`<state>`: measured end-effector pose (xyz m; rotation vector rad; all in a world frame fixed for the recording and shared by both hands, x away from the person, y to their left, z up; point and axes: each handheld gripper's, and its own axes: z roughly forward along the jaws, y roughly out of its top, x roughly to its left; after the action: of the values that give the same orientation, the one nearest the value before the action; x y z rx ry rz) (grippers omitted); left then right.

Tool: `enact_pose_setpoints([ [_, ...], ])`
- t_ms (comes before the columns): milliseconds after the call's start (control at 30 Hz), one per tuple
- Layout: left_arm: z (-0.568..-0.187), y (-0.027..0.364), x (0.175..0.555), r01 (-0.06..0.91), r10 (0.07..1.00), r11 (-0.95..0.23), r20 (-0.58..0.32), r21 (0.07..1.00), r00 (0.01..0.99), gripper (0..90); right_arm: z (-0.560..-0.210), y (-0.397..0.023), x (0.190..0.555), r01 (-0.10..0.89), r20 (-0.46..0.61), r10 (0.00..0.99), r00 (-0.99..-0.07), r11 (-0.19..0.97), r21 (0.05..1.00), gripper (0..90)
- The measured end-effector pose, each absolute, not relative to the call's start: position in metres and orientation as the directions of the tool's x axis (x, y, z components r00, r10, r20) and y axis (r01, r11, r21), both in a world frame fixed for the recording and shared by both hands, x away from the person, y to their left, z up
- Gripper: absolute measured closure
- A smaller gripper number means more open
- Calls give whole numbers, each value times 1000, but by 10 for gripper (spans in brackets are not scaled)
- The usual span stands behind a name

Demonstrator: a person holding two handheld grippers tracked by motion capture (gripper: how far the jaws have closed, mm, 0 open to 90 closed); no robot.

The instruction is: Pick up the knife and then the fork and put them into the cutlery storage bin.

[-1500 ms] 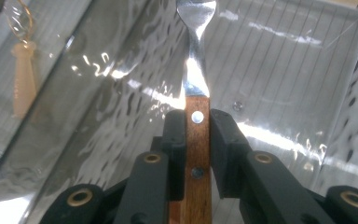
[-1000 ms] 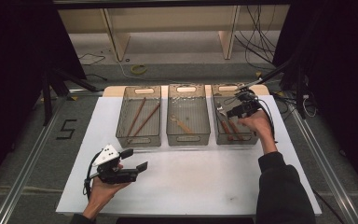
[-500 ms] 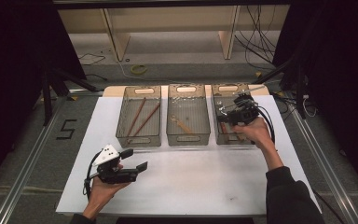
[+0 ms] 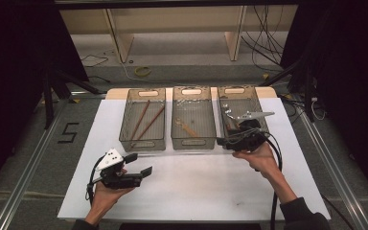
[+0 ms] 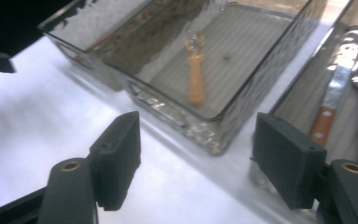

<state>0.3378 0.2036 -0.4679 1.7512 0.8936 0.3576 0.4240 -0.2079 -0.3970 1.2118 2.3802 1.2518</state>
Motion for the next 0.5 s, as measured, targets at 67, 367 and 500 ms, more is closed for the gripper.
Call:
enact_pose_setpoints([
  [67, -468, 204, 338, 391, 716, -132, -185, 911, 673, 177, -400, -207, 418, 571, 206, 729, -653, 296, 765, 317],
  [367, -468, 203, 338, 391, 714, -134, -185, 911, 675, 177, -412, -207, 393, 561, 246, 708, -662, 250, 789, 291],
  [500, -468, 203, 338, 393, 713, -134, -187, 910, 676, 177, -417, -208, 385, 544, 231, 703, -673, 258, 798, 281],
])
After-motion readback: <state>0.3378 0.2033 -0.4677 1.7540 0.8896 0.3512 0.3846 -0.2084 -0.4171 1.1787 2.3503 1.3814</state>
